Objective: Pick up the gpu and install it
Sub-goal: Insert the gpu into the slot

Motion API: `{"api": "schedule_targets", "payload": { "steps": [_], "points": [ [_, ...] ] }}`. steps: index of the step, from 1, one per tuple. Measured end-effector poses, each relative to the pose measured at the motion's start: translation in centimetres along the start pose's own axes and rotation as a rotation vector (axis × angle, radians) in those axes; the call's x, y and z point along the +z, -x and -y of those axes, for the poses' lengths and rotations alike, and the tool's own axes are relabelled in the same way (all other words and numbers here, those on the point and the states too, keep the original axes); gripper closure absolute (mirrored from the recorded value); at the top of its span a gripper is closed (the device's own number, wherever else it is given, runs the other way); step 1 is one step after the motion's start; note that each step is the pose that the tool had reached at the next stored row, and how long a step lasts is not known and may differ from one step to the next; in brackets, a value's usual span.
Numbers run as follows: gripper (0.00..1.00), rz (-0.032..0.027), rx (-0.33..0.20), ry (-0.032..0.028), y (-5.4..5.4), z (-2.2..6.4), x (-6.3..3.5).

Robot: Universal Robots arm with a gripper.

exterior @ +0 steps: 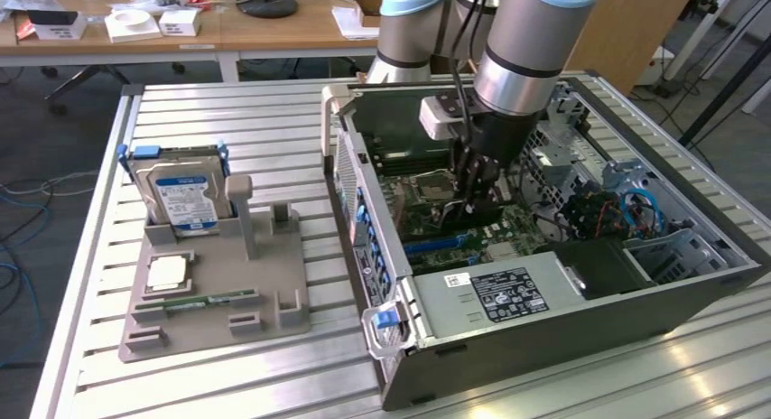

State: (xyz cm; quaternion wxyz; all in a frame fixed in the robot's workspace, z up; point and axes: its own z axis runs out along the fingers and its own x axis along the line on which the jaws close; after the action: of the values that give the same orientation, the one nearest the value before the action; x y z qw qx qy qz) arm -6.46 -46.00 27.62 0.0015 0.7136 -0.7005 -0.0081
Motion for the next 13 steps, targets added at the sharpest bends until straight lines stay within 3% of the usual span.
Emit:
{"api": "schedule_targets", "payload": {
  "steps": [8,13],
  "points": [
    [0.74,0.0,0.0,-0.0026,-0.01,-0.13,0.92],
    [0.74,0.0,0.0,-0.0028,0.0,-0.27,0.99]
  ]
}}
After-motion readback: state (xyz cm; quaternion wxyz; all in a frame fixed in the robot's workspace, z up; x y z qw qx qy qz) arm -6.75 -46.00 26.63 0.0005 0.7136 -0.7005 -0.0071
